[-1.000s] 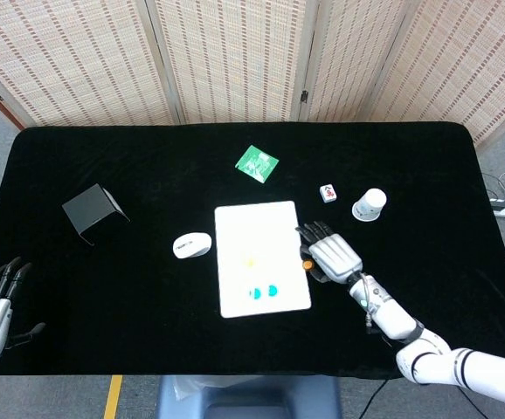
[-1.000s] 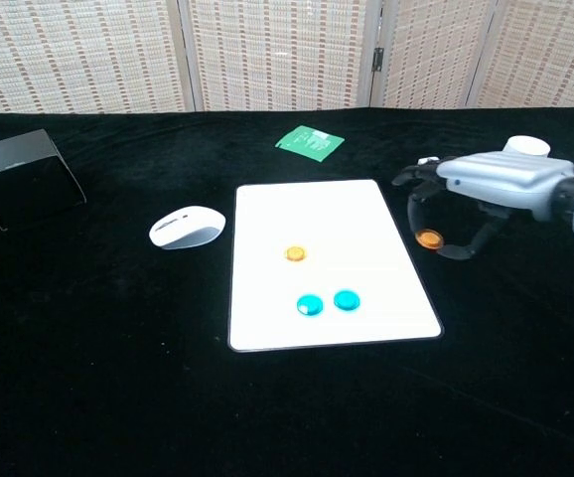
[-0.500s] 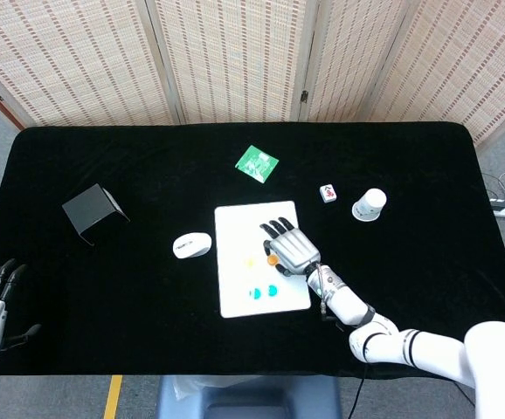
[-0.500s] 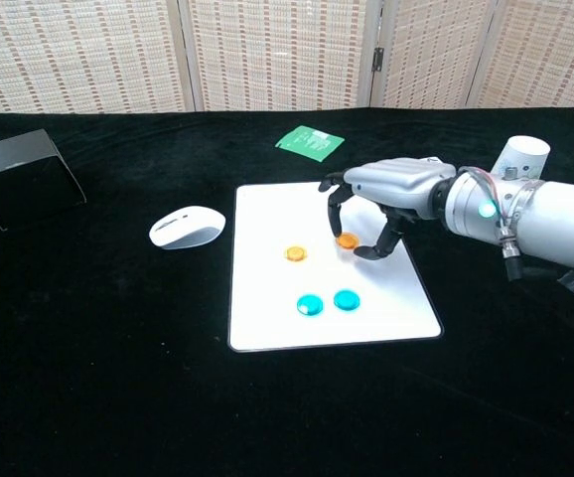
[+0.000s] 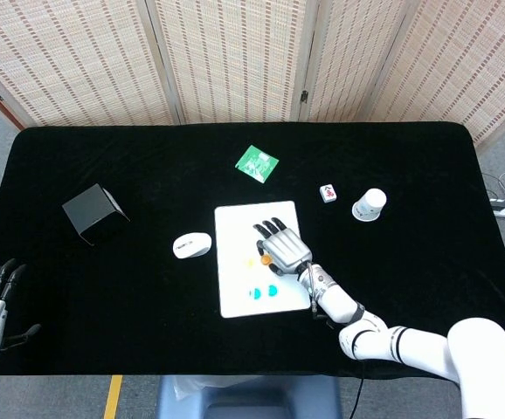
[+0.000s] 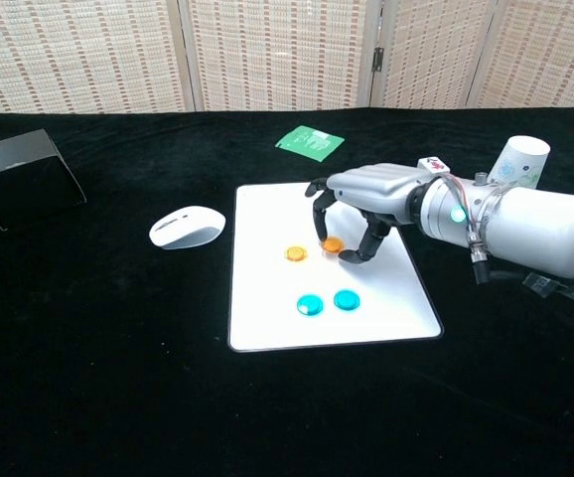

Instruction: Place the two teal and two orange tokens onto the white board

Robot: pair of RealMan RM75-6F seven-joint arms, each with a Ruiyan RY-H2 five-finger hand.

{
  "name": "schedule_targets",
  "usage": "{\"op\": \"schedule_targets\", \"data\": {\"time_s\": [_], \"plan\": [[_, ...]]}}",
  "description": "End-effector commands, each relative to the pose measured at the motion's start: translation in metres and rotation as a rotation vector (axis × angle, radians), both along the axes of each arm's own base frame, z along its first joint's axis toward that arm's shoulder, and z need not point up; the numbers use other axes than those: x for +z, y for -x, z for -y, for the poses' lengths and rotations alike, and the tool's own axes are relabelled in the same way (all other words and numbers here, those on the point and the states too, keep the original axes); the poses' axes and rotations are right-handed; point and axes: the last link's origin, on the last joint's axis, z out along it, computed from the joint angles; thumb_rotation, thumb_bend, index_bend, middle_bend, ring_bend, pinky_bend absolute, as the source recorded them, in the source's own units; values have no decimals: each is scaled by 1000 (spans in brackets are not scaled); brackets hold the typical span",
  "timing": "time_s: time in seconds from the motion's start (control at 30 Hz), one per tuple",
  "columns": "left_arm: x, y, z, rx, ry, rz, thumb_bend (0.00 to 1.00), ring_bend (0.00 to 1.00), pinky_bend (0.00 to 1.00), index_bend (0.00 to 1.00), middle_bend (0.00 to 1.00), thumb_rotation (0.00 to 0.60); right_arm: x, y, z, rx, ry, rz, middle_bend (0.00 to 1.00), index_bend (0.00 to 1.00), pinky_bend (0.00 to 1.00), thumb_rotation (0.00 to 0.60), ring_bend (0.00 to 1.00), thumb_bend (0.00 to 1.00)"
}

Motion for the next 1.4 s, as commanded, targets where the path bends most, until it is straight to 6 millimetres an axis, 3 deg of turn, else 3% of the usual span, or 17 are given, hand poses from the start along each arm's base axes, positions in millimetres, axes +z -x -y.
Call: {"op": "schedule_targets", "data": {"time_s": [0.03,0.17,0.33,0.47,0.6,0.77,0.87,1.0,1.2,1.4], "plan": [[0,0,0,-1,0,0,196,2,0,65,0,600,-1,-1,0,2,-1,1,99,465,0,600,0,416],[0,1,0,1,0,0,196,2,0,65,0,600,-2,-1,0,6,-3,0,97,437,0,600,0,416],[0,2,1,4,-2,3,196,0,0,64,0,600,0,0,-1,11,-1,-5,97,302,0,600,0,417],[0,2,0,0,-2,5,196,0,0,61,0,600,10,-1,-2,12,23,26,97,267,0,600,0,416],[0,1,-2,-7,-2,6,196,0,0,60,0,600,44,6,-2,10,115,85,97,264,0,600,0,416],[-1,-2,-5,-18,1,11,196,0,0,60,0,600,100,36,-13,2,264,75,81,185,0,600,0,416],[-3,-3,-8,-24,4,11,196,0,0,60,0,600,139,65,-29,-35,358,63,35,149,0,600,0,416],[-4,-6,-11,-31,-3,-1,196,0,0,60,0,600,175,102,-58,-86,443,55,1,49,0,600,0,416],[-8,-12,-14,-55,-7,7,196,0,0,60,0,600,208,152,-110,-191,522,60,0,0,0,600,0,416],[-9,-21,-14,-75,-20,8,196,0,0,59,0,600,225,181,-156,-253,574,91,0,0,0,600,0,416]]}}
